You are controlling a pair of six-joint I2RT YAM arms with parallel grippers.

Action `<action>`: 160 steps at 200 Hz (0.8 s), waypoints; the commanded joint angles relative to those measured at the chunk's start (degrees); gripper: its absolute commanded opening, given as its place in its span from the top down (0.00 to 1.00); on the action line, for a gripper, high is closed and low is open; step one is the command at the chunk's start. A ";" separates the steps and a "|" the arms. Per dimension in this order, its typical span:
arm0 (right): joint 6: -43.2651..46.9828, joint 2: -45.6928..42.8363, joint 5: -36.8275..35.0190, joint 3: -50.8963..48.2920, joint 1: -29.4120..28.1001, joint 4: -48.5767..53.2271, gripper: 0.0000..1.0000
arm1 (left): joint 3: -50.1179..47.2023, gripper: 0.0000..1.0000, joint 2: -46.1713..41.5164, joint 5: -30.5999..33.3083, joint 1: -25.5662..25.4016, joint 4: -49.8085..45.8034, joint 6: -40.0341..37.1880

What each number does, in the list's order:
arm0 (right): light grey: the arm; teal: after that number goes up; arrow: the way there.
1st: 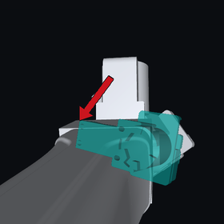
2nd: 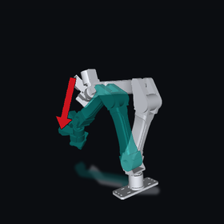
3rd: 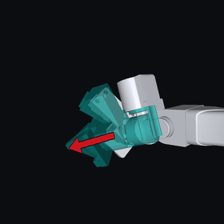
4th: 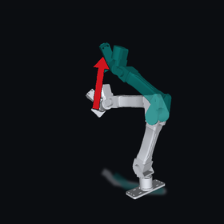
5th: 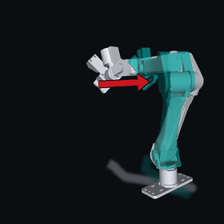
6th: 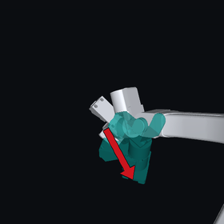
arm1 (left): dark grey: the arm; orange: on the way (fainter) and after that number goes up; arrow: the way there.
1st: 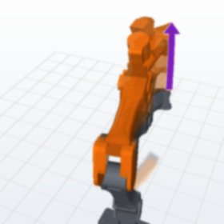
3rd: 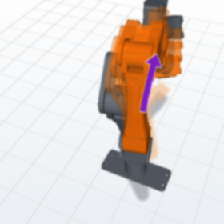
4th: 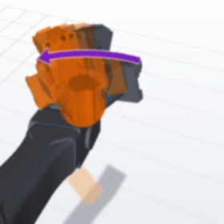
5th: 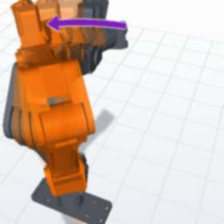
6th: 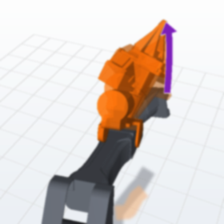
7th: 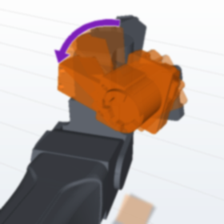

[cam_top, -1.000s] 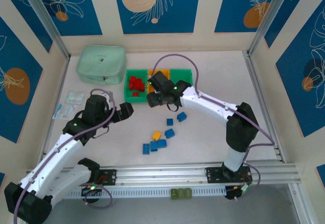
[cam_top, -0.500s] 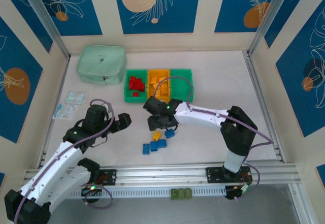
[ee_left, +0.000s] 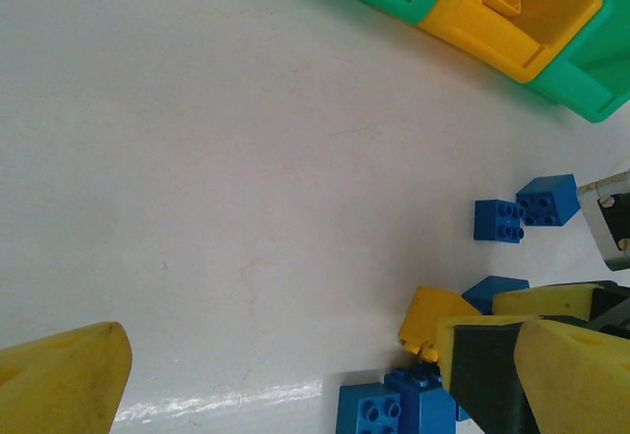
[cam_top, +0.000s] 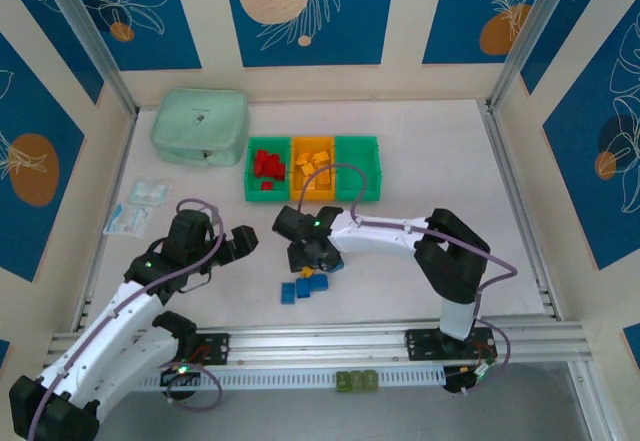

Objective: Sort the legos into containers by color
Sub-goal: Pick up the lego from the bottom-center of the table.

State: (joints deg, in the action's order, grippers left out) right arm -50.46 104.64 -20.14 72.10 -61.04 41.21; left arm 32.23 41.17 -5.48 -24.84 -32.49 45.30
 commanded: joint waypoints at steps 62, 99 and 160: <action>0.03 6.12 1.96 4.79 -1.05 -0.25 0.38 | -0.15 0.01 -2.30 2.78 0.82 -2.72 0.41; 1.24 7.74 1.95 6.47 -1.05 -0.88 0.48 | 0.21 0.01 -2.93 3.33 0.93 -3.37 0.36; 2.78 8.12 1.79 6.59 -0.54 -0.69 0.62 | 0.56 0.01 -3.20 3.46 1.02 -3.46 0.40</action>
State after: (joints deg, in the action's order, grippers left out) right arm -48.27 112.79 -19.00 77.67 -61.76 39.90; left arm 32.12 38.68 -2.90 -24.58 -35.03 45.63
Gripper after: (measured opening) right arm 0.393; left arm 0.993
